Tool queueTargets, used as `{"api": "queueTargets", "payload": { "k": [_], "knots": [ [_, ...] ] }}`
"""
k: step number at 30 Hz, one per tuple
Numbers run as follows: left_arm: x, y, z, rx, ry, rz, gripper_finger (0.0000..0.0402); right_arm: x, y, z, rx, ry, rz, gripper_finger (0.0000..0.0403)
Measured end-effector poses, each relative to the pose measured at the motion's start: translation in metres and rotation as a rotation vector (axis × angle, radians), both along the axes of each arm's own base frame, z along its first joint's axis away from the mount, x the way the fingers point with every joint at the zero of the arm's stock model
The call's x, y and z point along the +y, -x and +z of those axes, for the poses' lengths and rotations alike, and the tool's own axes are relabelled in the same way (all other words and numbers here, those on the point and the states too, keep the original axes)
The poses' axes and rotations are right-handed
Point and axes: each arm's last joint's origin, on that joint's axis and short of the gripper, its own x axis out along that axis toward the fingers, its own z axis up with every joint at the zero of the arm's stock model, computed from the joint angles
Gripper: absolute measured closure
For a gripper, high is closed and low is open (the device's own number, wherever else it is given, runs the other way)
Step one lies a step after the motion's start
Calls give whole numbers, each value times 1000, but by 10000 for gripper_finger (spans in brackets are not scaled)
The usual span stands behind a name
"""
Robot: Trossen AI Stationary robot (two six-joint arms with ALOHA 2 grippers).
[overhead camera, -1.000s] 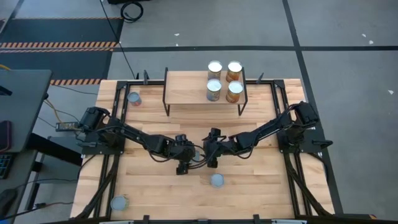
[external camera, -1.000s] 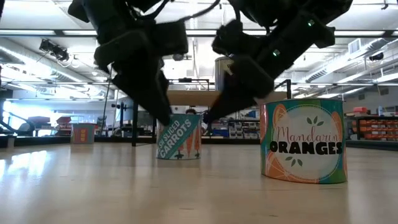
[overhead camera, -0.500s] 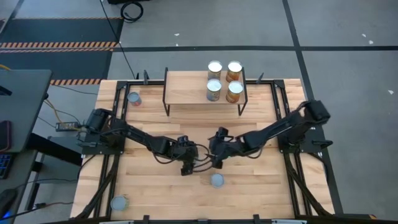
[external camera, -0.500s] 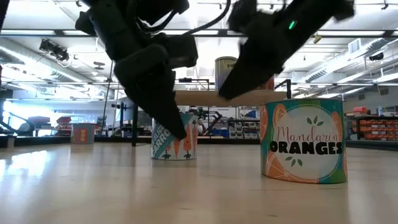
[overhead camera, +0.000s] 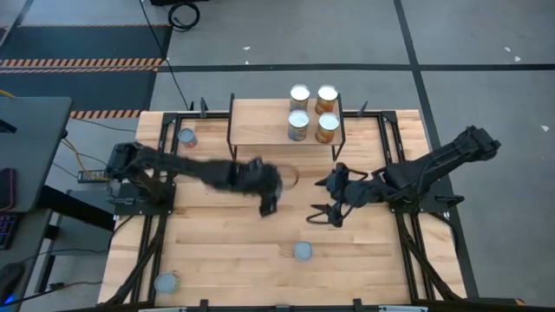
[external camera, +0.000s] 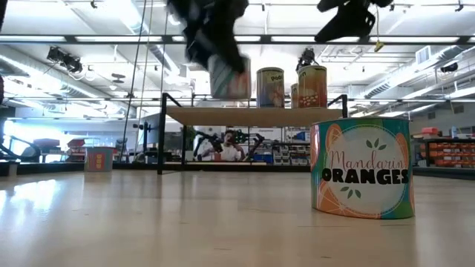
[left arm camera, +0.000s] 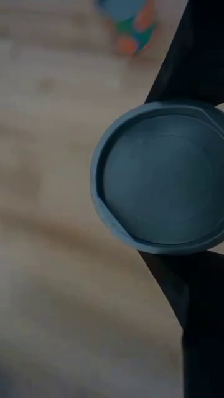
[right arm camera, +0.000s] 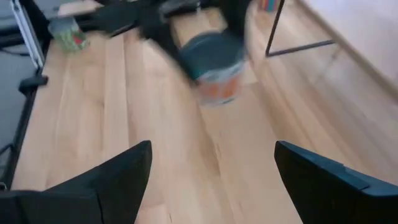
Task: Pick and place cans onto a shelf
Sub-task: Put the canned sliced carrot on the shelf
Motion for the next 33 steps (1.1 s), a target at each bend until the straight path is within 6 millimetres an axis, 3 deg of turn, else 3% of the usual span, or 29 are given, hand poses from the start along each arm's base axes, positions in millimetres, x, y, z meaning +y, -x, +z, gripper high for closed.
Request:
{"api": "queueTargets", "payload": {
  "k": [4,9,13,18,22,25,33],
  "knots": [
    [54,-1,44,33,-39,75,112,-14,1,17,-15,0,-39,56],
    [124,9,80,-17,-105,146,112,-31,-3,42,18,65,-61,56],
    [180,26,87,-42,-113,240,112,-43,-4,56,9,73,-104,56],
    [236,43,85,-108,-118,332,112,-57,-7,56,4,31,-188,56],
    [265,42,76,-180,-90,362,112,-65,-14,50,18,10,-239,56],
    [275,37,65,-179,-89,371,112,-68,-18,48,22,-17,-249,56],
    [284,16,25,-103,-31,333,111,-69,-19,45,30,-63,-264,56]
  ]
}}
